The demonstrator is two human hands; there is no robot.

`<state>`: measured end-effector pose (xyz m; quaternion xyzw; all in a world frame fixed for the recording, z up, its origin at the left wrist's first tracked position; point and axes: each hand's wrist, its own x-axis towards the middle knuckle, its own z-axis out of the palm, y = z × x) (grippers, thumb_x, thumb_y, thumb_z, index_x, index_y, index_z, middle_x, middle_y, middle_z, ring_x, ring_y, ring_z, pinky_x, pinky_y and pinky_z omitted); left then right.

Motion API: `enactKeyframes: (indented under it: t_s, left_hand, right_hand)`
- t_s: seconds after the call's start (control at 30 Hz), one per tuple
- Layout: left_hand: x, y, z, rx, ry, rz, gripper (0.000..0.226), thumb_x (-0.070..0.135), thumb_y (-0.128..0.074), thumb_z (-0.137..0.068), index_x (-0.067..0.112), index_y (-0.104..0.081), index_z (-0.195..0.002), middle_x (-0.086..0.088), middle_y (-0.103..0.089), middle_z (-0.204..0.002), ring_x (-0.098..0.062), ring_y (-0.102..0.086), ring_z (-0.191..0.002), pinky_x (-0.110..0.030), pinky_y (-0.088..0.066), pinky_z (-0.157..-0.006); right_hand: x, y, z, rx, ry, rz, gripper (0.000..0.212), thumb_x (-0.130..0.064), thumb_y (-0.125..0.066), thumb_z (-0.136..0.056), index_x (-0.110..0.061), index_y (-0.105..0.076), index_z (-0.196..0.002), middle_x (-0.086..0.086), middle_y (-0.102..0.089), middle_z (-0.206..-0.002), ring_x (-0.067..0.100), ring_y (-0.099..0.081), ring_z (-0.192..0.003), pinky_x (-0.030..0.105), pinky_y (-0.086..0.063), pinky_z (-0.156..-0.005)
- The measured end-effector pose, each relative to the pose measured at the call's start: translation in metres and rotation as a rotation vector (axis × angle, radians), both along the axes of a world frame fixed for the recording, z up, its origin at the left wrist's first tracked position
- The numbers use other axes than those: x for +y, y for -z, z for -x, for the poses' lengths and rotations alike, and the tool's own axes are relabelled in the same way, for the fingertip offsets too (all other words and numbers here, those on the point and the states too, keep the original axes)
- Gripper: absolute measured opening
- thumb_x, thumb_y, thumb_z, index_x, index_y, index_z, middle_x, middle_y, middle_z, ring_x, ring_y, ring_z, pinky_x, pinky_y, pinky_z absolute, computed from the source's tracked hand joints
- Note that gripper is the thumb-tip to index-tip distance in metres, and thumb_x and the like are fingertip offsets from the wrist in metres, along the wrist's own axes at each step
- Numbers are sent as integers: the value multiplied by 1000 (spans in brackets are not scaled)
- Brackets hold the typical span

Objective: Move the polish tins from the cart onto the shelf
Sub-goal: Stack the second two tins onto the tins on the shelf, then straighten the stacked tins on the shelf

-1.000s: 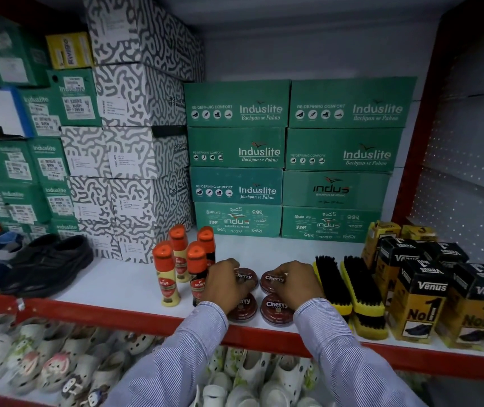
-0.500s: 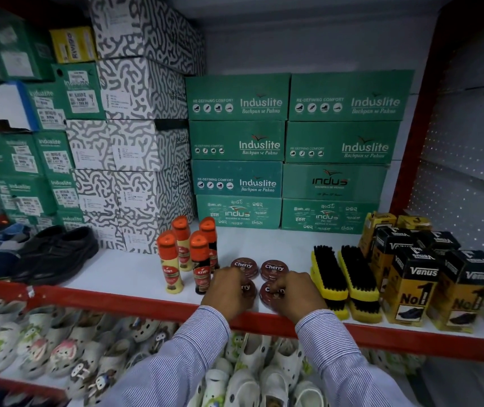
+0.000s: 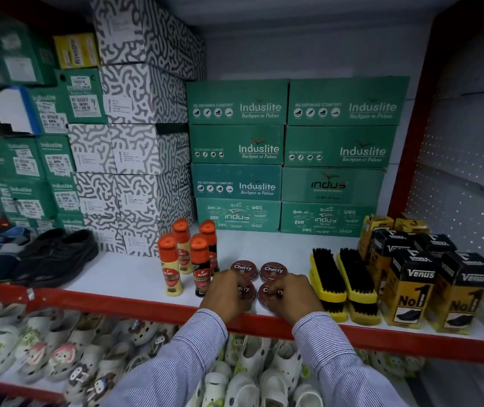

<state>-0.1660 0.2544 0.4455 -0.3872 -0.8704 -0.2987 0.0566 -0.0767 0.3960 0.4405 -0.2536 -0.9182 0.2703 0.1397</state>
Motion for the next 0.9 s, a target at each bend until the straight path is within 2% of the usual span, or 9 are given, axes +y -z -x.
enactKeyframes:
  t_s: [0.37, 0.5, 0.57, 0.63, 0.67, 0.73, 0.77, 0.8, 0.9]
  left_hand:
    - [0, 2, 1, -12, -15, 14, 21, 27, -78, -70, 21, -81, -91, -4, -81, -90, -15, -74, -81, -31, -59, -76]
    - [-1, 1, 1, -13, -1, 31, 23, 23, -77, -71, 22, -81, -93, -3, -81, -95, -16, -74, -86, -27, -59, -79]
    - [1, -1, -2, -14, 3, 2, 28, 18, -73, -70, 21, -77, -98, 0, -79, -100, -16, -72, -92, -26, -58, -82]
    - [6, -5, -9, 33, 32, -21, 27, 17, -65, -72, 22, -69, -98, -2, -73, -103, -22, -69, -100, -33, -57, -86]
    - [11, -8, -14, 69, 50, -12, 28, 18, -62, -73, 23, -65, -101, -5, -70, -111, -27, -65, -110, -37, -55, -93]
    - [25, -12, -28, 98, 98, 20, 47, 12, -59, -79, 21, -60, -125, -11, -57, -142, -31, -46, -137, -39, -36, -118]
    - [35, -14, -38, 106, 137, 26, 54, 8, -56, -82, 19, -55, -135, -11, -47, -152, -30, -37, -145, -36, -24, -122]
    - [44, -15, -46, 124, 179, 24, 59, 5, -54, -84, 17, -49, -142, -10, -41, -156, -28, -31, -148, -33, -18, -122]
    - [70, -17, -69, 163, 290, 21, 65, 3, -47, -90, 18, -33, -152, -4, -31, -162, -21, -22, -152, -35, -22, -124]
  right_hand:
    - [-2, 0, -1, 12, -16, -15, 24, -47, -79, -65, -40, -77, -88, 1, -75, -106, 22, -70, -95, 32, -57, -85]
    - [-2, -5, -8, 39, -40, -64, 34, -45, -75, -67, -37, -76, -100, 2, -74, -108, 21, -68, -97, 32, -56, -87]
    - [-1, -14, -18, 110, -49, -129, 38, -37, -71, -75, -29, -72, -113, 4, -70, -118, 22, -62, -108, 33, -52, -95]
    - [4, -24, -30, 223, -44, -200, 39, -25, -64, -87, -23, -66, -126, 4, -61, -136, 23, -50, -127, 34, -41, -108]
    - [7, -28, -37, 266, -30, -231, 40, -22, -59, -92, -21, -62, -131, 2, -54, -143, 22, -43, -135, 32, -34, -113]
    - [19, -33, -52, 326, 18, -286, 41, -18, -50, -96, -19, -56, -136, 1, -46, -151, 21, -34, -143, 28, -23, -116]
    - [28, -33, -61, 335, 45, -305, 42, -16, -47, -97, -18, -55, -138, 2, -44, -153, 22, -31, -144, 26, -20, -116]
    - [36, -34, -69, 326, 64, -315, 43, -14, -44, -98, -16, -52, -140, 2, -41, -155, 22, -30, -146, 26, -19, -116]
    - [57, -28, -91, 263, 88, -307, 49, -8, -41, -96, -15, -47, -144, 4, -38, -157, 20, -26, -148, 28, -22, -118]
